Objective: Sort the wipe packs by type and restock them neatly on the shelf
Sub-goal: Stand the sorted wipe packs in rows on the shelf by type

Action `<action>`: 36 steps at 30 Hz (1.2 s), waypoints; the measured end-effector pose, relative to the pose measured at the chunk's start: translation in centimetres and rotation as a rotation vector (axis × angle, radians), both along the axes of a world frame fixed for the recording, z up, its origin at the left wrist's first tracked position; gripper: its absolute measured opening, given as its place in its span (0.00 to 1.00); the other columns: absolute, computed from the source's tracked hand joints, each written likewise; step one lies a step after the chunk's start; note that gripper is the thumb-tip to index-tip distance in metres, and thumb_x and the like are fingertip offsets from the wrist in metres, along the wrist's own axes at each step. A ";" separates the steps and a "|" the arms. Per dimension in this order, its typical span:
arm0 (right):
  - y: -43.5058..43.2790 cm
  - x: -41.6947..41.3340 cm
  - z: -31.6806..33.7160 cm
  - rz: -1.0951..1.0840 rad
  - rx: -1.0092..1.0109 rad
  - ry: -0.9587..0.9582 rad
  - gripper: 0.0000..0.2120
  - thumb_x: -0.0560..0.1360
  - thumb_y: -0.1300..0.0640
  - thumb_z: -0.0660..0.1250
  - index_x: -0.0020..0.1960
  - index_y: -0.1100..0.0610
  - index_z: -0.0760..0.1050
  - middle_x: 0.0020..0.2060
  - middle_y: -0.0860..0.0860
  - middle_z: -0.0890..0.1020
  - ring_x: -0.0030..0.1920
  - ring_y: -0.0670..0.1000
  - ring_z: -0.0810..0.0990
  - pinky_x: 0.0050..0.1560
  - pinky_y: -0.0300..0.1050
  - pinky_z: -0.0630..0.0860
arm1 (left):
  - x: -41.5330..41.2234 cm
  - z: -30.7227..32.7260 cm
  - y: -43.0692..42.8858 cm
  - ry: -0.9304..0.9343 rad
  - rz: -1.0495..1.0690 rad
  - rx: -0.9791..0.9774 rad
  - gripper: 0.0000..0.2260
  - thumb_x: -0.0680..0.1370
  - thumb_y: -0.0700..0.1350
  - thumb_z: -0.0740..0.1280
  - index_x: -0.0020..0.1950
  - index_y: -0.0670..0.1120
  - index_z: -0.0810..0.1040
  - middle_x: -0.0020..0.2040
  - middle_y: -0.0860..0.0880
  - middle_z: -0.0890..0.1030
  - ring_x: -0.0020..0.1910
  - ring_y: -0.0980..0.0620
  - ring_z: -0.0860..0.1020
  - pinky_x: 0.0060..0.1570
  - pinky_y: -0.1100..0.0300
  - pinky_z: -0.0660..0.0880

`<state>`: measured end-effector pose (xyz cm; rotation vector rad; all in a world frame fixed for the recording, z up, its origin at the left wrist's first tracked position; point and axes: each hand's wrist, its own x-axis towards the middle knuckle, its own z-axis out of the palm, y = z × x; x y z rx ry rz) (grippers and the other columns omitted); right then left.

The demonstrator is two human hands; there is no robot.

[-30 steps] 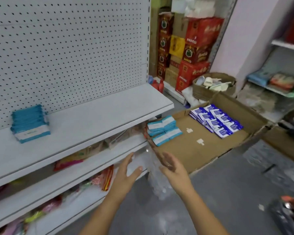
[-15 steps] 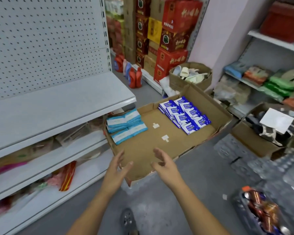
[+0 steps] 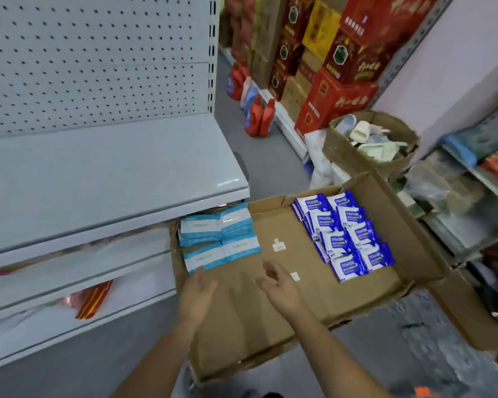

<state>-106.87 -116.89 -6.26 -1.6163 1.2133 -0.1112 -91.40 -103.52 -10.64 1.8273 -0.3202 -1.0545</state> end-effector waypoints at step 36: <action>-15.3 4.7 -17.1 0.009 0.205 0.215 0.19 0.65 0.62 0.80 0.50 0.50 0.76 0.50 0.51 0.82 0.47 0.51 0.83 0.47 0.44 0.81 | -0.9 -9.1 -9.6 -0.005 0.471 0.561 0.26 0.69 0.47 0.80 0.63 0.42 0.77 0.58 0.43 0.81 0.54 0.45 0.80 0.51 0.58 0.74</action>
